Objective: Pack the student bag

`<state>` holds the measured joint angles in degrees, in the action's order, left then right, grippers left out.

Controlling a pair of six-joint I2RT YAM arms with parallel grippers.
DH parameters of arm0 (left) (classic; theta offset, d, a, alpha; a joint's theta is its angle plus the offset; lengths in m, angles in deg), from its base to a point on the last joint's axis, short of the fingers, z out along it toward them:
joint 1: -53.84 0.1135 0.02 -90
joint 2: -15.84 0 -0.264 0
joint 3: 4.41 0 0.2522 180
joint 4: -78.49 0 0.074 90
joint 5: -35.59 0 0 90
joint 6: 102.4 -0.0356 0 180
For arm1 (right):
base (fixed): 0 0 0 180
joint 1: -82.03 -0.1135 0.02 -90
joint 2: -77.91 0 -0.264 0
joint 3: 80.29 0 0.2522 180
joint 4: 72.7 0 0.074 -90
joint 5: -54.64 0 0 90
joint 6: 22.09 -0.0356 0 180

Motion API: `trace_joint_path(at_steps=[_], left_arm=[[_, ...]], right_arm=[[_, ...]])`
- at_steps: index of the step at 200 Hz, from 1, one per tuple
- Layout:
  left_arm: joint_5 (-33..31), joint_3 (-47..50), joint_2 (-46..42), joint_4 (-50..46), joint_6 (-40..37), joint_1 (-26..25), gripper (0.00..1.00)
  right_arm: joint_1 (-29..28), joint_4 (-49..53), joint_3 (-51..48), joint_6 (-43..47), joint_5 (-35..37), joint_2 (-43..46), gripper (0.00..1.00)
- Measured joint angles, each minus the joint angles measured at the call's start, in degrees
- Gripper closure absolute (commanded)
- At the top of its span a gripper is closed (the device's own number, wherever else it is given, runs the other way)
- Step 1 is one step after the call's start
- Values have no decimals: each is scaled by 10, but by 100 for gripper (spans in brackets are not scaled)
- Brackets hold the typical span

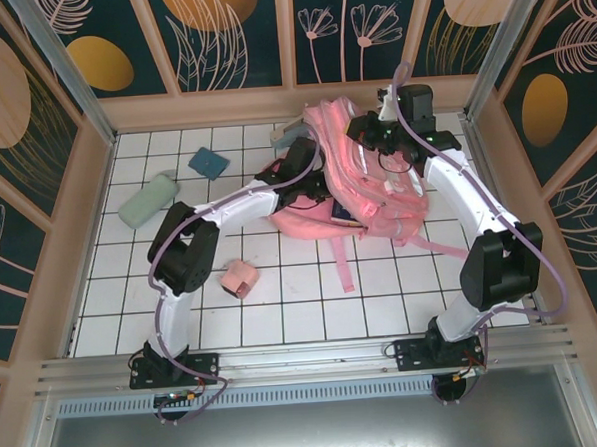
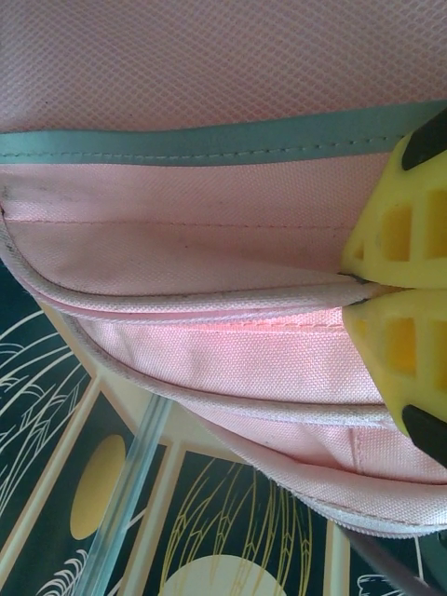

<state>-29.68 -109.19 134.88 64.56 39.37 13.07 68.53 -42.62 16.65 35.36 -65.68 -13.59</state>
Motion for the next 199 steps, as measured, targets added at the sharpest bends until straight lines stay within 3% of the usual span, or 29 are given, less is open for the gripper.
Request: trace_joint_path(at_steps=[49,101,154,199], left_arm=[[-18,81,-67,1,-17,37,15],[-45,186,-167,-10,-41,120,15],[-56,214,-246,-31,-73,164,16],[-73,215,-253,-57,-104,203,17]], right_arm=[[0,-7,-17,3,0,3,100],[-8,-34,-46,12,3,7,100],[-42,-50,-78,35,22,7,100],[-55,-49,-91,38,28,6,100]])
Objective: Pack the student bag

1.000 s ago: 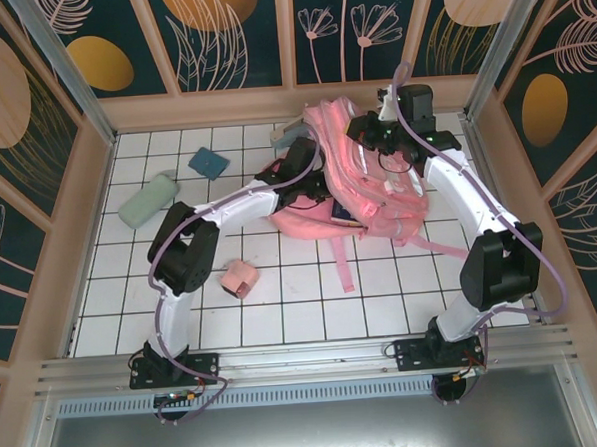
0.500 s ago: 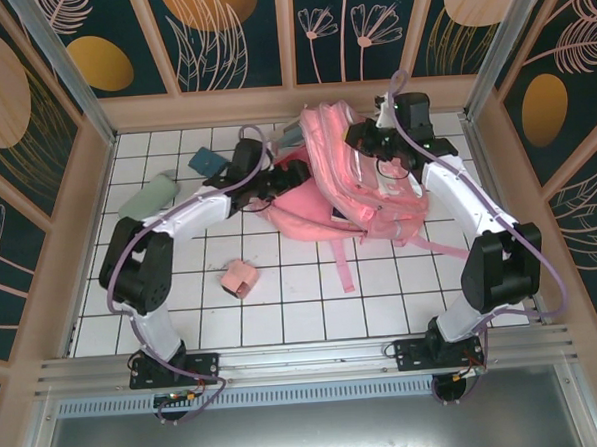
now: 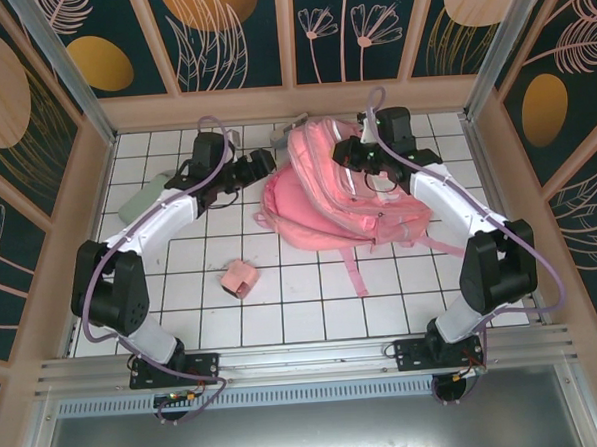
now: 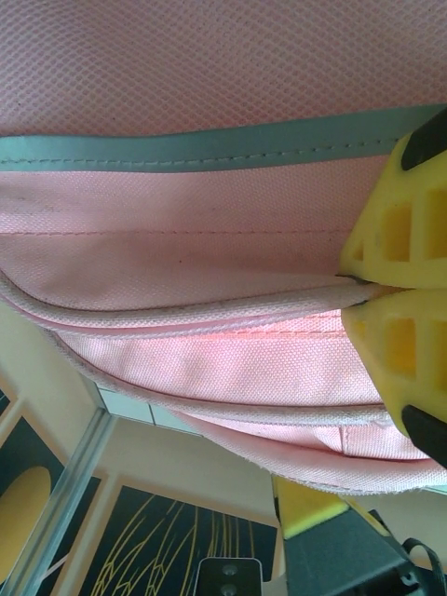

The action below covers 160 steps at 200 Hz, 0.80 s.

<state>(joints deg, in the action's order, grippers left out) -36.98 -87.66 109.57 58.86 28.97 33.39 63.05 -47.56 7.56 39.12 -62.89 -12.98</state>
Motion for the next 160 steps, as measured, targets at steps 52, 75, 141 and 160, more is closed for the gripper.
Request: trace_joint_path(at_steps=[52,75,141,160], left_arm=[[-49,4,0,-37,-30,85,9],[-56,9,0,-45,-37,150,9],[-79,8,53,-51,-52,298,8],[-88,5,85,-53,-52,331,9]], right_arm=[[-19,-1,-5,4,18,-2,100],[-26,-2,-7,4,20,-7,100],[-31,-5,-7,3,20,-11,100],[-31,-5,-7,3,20,-11,100]])
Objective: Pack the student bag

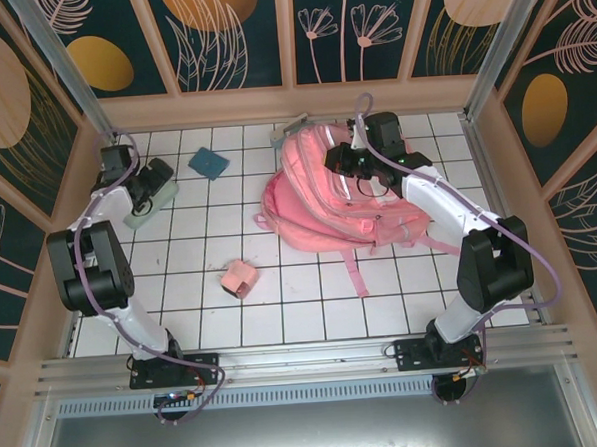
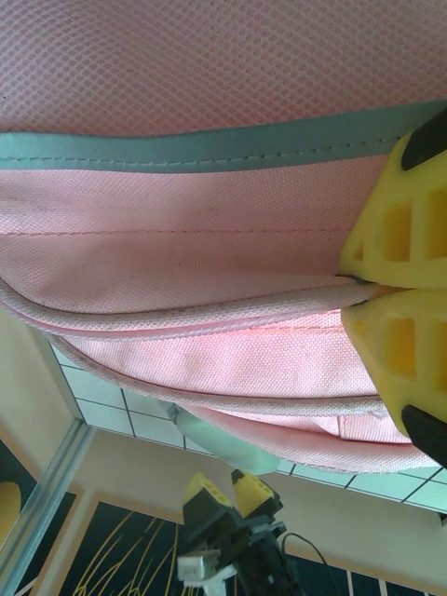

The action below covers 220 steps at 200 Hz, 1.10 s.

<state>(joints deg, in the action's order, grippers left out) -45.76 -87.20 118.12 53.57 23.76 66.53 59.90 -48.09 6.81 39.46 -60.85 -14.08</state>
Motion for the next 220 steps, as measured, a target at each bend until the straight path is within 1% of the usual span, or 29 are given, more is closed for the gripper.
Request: trace_joint_path(at_steps=[28,77,116,135,166,192,220], left_arm=[[-5,-5,33,0,-2,30,8],[-5,-23,51,9,-6,32,9],[21,-9,51,35,2,33,12],[43,18,39,71,17,36,12],[90,83,-4,113,57,37,12],[126,140,-38,123,94,32,12],[154,188,-57,118,136,10,11]], right_arm=[[0,0,0,0,0,0,100],[0,0,0,0,1,0,100],[-1,0,0,-1,2,0,100],[-1,-3,-1,-2,2,0,100],[-1,-5,-2,-3,1,0,100],[-1,-7,-2,-4,1,-1,100],[-3,-14,-2,-6,-1,-8,100]])
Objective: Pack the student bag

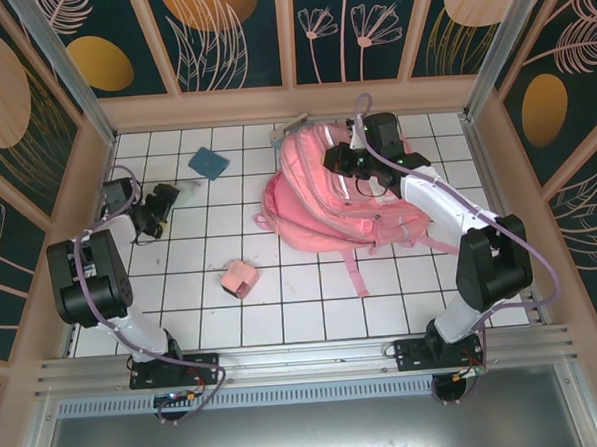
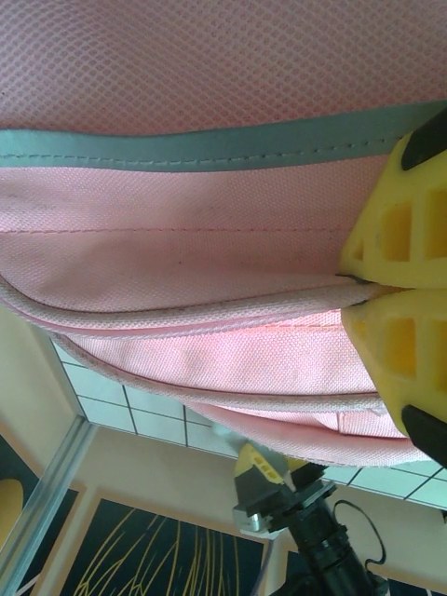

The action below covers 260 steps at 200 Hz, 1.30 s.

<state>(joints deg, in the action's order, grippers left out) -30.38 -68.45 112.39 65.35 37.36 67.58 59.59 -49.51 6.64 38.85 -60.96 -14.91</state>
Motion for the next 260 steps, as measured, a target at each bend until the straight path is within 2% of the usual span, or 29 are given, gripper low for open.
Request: trace_joint_path(at_steps=[50,106,143,175,209,260], left_arm=[[21,-12,-52,-28,16,-26,10],[-29,-107,-52,-98,-54,-26,10],[-95,-164,2,-145,-116,-26,9],[-123,-211,68,-152,-156,-23,10],[-125,-206,98,-147,-161,-22,11],[-101,-110,41,-67,-119,-22,12]], right_arm=[[-10,-3,0,0,-2,-17,100],[-10,-3,0,0,-2,-17,100],[-10,-5,-3,0,-2,-16,100],[-11,-7,-6,0,-2,-16,100],[-11,-7,-6,0,0,-15,100],[-12,-15,-14,0,1,-12,100]])
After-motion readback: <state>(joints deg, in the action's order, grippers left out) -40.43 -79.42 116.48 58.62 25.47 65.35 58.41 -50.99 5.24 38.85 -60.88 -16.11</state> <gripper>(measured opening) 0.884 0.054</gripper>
